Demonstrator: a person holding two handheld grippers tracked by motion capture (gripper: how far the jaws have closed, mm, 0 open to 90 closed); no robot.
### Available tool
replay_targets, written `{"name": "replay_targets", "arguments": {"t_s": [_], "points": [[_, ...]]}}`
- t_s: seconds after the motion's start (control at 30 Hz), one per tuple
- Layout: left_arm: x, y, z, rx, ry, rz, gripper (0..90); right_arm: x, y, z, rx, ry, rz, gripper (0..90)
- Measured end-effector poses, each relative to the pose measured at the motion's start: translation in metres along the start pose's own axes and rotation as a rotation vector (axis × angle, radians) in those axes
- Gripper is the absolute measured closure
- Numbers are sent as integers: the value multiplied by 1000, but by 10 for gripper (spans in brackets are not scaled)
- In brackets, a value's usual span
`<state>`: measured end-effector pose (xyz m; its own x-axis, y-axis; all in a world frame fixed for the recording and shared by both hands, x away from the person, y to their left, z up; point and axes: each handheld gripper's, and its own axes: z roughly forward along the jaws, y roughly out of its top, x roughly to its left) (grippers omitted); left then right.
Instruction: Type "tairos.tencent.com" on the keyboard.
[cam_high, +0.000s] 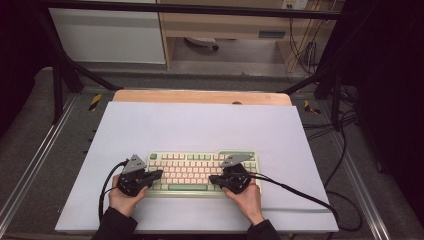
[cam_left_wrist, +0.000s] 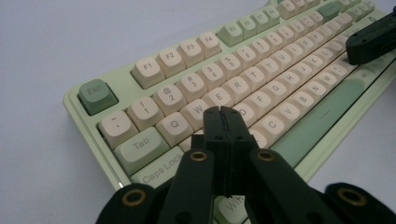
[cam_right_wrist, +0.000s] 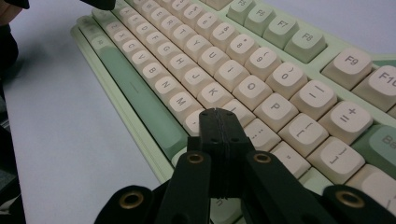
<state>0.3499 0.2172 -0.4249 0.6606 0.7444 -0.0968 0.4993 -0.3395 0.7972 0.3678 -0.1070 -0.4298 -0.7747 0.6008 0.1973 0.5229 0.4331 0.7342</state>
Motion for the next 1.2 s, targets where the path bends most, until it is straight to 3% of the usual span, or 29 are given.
{"name": "replay_targets", "arguments": {"t_s": [0.5,0.83,1.2], "points": [[-1,-1,1,1,-1,-1,900,0,-1,0,6,-7,-11,900],[-1,0,0,-2,-5,3,900,-2,4,-16,-20,-29,-25,900],[-4,3,0,-3,-9,16,900,-11,1,-28,-43,-40,-2,900]]}}
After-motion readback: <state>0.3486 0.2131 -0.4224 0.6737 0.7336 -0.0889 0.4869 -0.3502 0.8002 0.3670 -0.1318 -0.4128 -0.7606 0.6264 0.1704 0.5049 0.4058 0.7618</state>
